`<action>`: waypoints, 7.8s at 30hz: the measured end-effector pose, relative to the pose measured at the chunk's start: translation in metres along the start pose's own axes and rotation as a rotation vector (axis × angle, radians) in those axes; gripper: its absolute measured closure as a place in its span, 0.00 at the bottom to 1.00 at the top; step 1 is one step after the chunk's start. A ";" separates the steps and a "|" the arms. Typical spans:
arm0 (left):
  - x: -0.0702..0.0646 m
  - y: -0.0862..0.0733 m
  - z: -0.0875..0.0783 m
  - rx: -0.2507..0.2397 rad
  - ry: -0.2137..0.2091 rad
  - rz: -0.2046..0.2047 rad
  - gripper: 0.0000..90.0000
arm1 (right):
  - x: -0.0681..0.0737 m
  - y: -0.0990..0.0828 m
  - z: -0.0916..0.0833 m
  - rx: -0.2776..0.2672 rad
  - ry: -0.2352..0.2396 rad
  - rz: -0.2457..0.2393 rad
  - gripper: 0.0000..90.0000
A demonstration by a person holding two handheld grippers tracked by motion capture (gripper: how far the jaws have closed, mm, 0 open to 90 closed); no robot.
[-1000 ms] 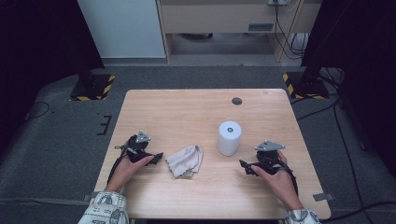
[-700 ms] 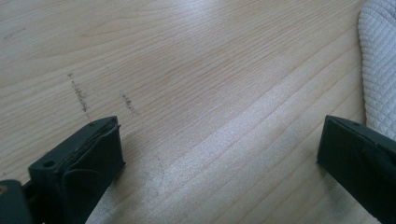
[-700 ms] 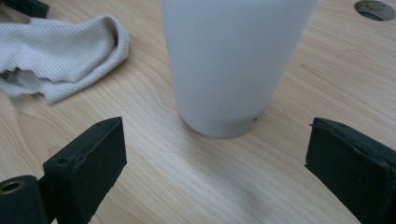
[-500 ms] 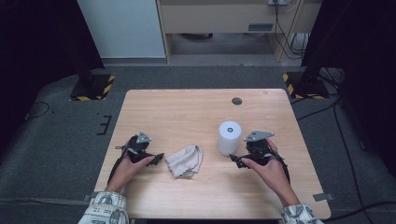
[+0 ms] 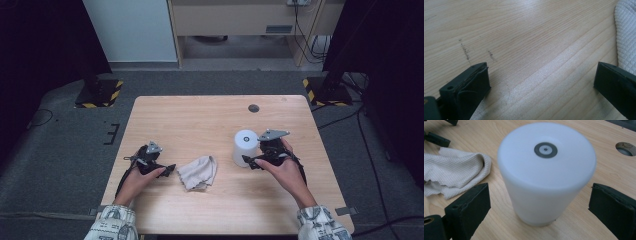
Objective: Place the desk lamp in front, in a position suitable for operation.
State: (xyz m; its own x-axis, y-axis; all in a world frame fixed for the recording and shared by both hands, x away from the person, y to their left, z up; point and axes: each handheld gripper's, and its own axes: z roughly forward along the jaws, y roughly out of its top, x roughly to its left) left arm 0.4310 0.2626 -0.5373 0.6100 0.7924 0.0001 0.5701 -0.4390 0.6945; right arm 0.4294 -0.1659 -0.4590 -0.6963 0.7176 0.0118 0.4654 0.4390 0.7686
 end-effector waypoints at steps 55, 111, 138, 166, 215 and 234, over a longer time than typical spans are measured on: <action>-0.023 0.022 -0.017 -0.056 -0.036 0.015 0.08 | 0.051 0.002 -0.002 0.024 0.139 -0.121 0.10; -0.106 0.039 0.002 0.045 -0.148 0.185 0.30 | 0.073 -0.013 -0.005 -0.036 0.140 -0.185 0.10; -0.099 0.048 -0.015 -0.014 -0.261 0.178 0.88 | 0.072 -0.030 -0.013 -0.023 0.144 -0.188 0.12; -0.143 0.128 -0.064 -0.034 -0.327 0.366 0.88 | 0.074 -0.028 -0.008 -0.060 0.165 -0.193 0.15; -0.176 0.139 -0.058 0.025 -0.394 0.431 0.87 | 0.082 -0.016 -0.004 -0.118 0.167 -0.185 0.13; -0.155 0.162 -0.036 -0.001 -0.294 0.364 0.87 | 0.082 -0.016 -0.003 -0.115 0.168 -0.185 0.13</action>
State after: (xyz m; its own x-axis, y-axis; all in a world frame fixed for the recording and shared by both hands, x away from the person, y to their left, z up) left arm 0.4088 0.0837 -0.3991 0.9003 0.4335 0.0400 0.2900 -0.6657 0.6875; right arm 0.3626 -0.1158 -0.4684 -0.8489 0.5273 -0.0372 0.2633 0.4828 0.8352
